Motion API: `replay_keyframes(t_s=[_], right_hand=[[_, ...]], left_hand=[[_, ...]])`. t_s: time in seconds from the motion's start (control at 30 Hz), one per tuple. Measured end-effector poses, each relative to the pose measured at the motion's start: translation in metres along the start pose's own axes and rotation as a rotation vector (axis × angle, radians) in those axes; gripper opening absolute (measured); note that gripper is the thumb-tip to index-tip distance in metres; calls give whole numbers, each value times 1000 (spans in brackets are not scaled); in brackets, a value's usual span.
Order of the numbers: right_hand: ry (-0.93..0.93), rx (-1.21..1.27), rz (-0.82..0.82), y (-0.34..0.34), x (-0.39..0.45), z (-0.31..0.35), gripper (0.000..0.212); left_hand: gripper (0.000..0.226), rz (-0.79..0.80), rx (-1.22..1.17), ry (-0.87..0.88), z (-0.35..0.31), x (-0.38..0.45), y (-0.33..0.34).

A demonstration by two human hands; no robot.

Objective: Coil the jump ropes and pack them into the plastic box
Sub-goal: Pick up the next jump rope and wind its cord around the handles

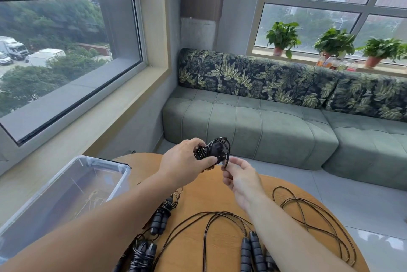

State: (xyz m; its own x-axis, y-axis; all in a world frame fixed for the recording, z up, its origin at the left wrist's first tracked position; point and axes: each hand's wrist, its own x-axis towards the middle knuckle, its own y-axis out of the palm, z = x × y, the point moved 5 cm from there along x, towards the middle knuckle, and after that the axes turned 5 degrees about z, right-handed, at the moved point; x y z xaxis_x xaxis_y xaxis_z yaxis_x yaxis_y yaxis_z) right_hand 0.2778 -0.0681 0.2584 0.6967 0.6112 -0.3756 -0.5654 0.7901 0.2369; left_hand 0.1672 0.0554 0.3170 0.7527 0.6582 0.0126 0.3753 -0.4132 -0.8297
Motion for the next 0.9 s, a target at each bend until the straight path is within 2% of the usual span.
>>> replay_keyframes(t_s=[0.33,0.47,0.6,0.7,0.83,0.9], right_hand=[[12,14,-55,-11,3,1,11],[9,85,-101,-13,4,6,24],[56,322,-86,-15,-2,4,57],[80,422,-70,-15,-10,-1,65],[112,262,-12,-3,-25,-20,68],[112,136,87,8,-31,-27,57]], left_hand=[[51,78,-37,27,1,-4,6],[51,75,-44,13,0,-4,10],[51,41,-65,-23,-2,-6,16],[49,11,-76,-54,-4,-9,20],[48,10,-30,-110,-5,-13,29],[45,22,-33,-129,-6,-17,35]])
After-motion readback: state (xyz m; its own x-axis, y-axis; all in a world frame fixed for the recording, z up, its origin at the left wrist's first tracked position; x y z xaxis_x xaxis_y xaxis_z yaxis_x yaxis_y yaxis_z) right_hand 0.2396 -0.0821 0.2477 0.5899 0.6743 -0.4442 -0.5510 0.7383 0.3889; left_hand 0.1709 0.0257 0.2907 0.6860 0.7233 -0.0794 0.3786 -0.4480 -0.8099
